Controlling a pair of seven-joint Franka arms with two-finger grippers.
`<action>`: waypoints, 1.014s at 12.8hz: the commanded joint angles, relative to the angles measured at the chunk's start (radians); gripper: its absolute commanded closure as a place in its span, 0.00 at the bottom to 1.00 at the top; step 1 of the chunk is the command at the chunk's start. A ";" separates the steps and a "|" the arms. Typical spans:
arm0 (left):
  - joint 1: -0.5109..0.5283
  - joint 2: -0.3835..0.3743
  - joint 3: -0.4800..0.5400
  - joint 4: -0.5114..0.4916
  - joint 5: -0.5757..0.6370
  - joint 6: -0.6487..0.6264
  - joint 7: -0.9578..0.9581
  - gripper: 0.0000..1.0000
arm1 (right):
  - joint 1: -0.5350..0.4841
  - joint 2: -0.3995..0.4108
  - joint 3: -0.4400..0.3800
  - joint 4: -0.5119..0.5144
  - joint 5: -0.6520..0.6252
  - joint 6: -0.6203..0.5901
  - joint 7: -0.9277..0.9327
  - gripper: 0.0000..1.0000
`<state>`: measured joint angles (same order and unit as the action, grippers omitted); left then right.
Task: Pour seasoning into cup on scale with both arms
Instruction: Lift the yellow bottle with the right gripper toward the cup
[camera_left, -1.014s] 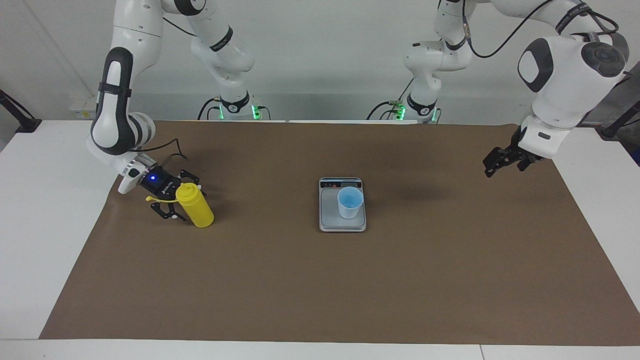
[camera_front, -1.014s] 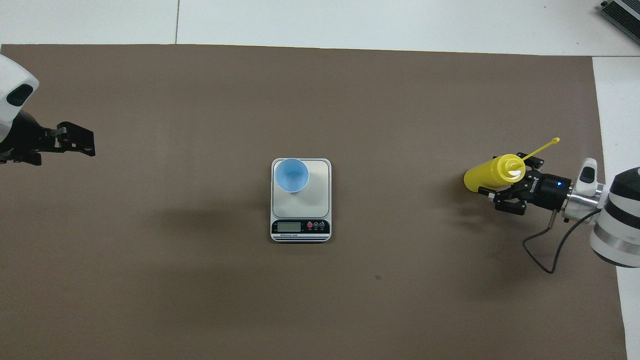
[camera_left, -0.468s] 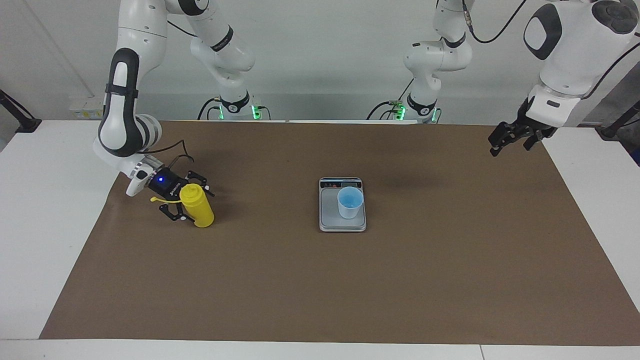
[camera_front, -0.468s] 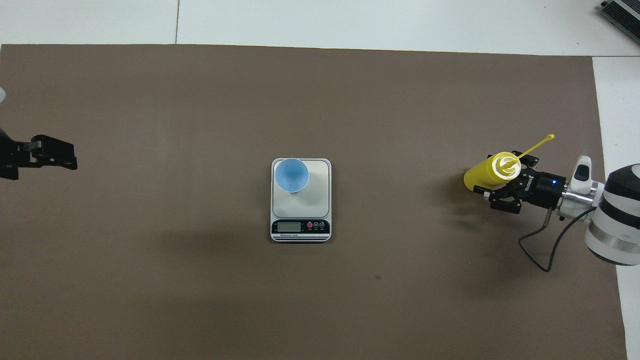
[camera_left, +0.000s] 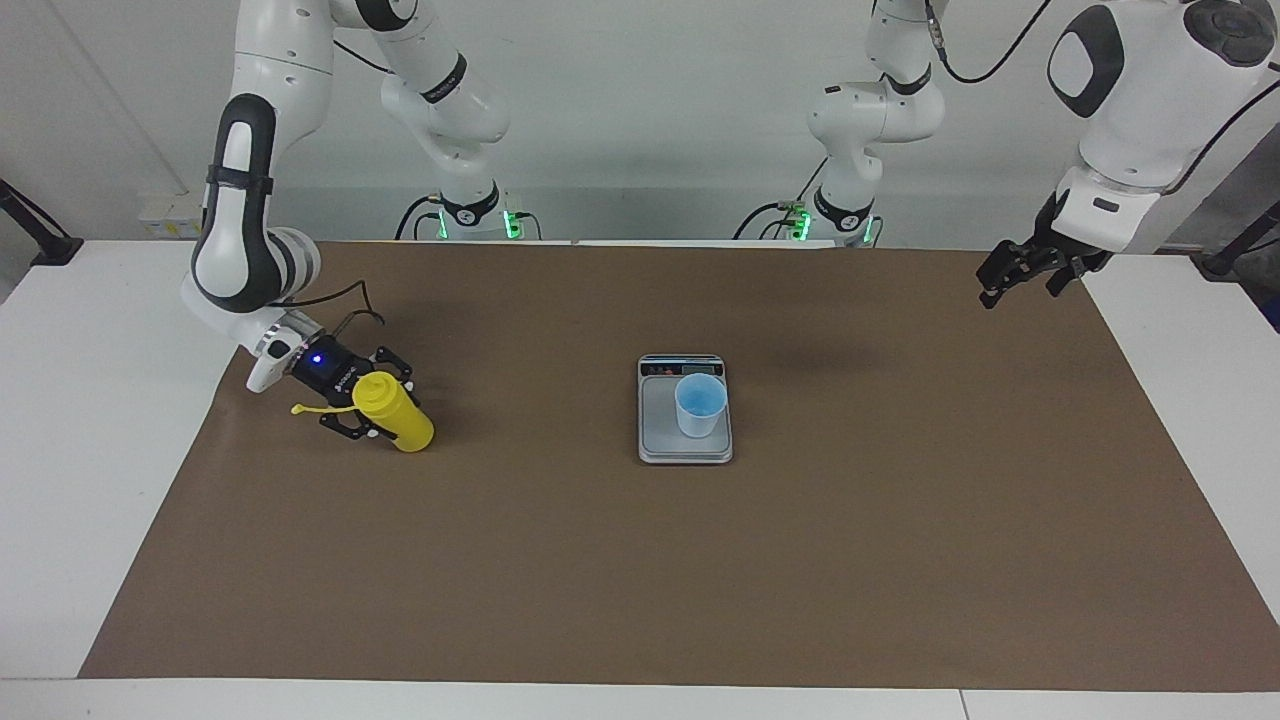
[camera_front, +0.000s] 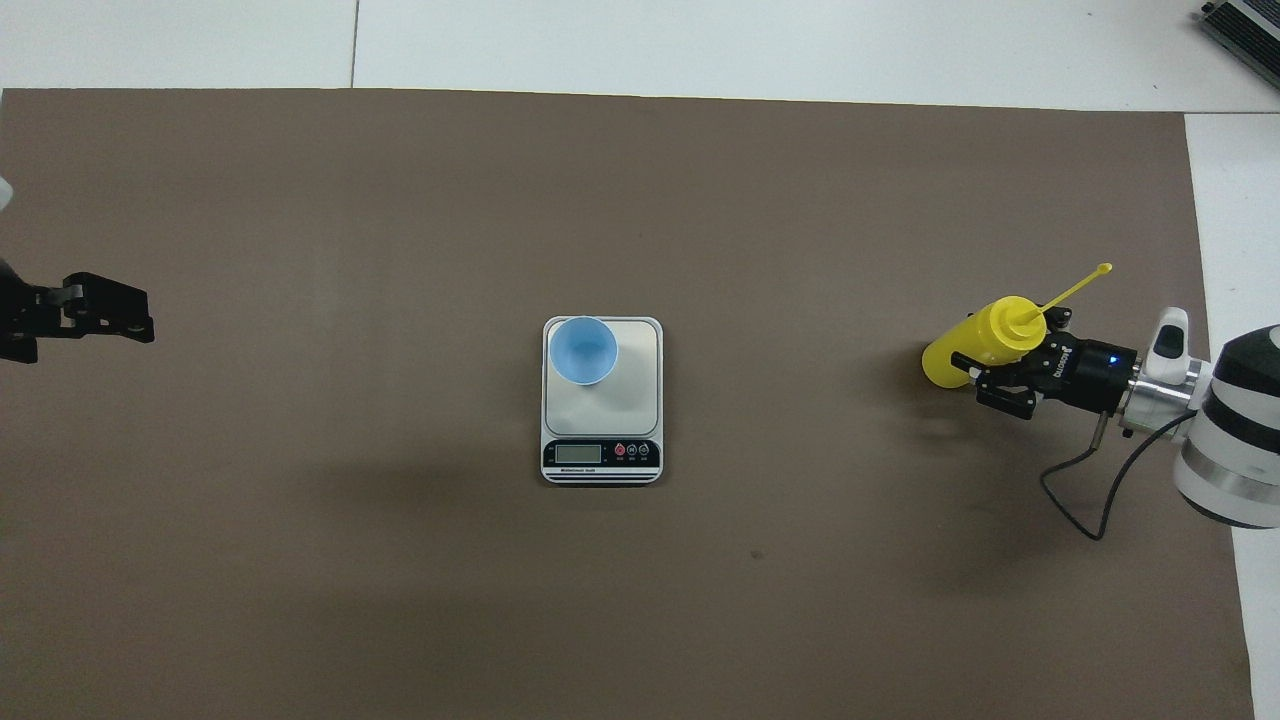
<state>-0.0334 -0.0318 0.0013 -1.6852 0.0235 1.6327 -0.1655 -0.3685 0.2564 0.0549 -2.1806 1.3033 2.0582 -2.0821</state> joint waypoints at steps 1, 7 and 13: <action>-0.002 -0.008 0.003 -0.019 -0.013 -0.010 0.004 0.00 | 0.013 -0.052 0.009 0.015 0.004 0.037 0.094 0.82; -0.006 -0.010 0.002 -0.019 -0.013 -0.005 0.012 0.00 | 0.233 -0.123 0.005 0.050 -0.172 0.218 0.285 0.81; -0.013 -0.011 0.002 -0.021 -0.013 -0.005 0.059 0.00 | 0.494 -0.115 0.005 0.117 -0.539 0.422 0.687 0.81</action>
<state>-0.0362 -0.0285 -0.0067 -1.6892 0.0231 1.6320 -0.1481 0.0616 0.1401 0.0588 -2.0824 0.8622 2.4269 -1.5203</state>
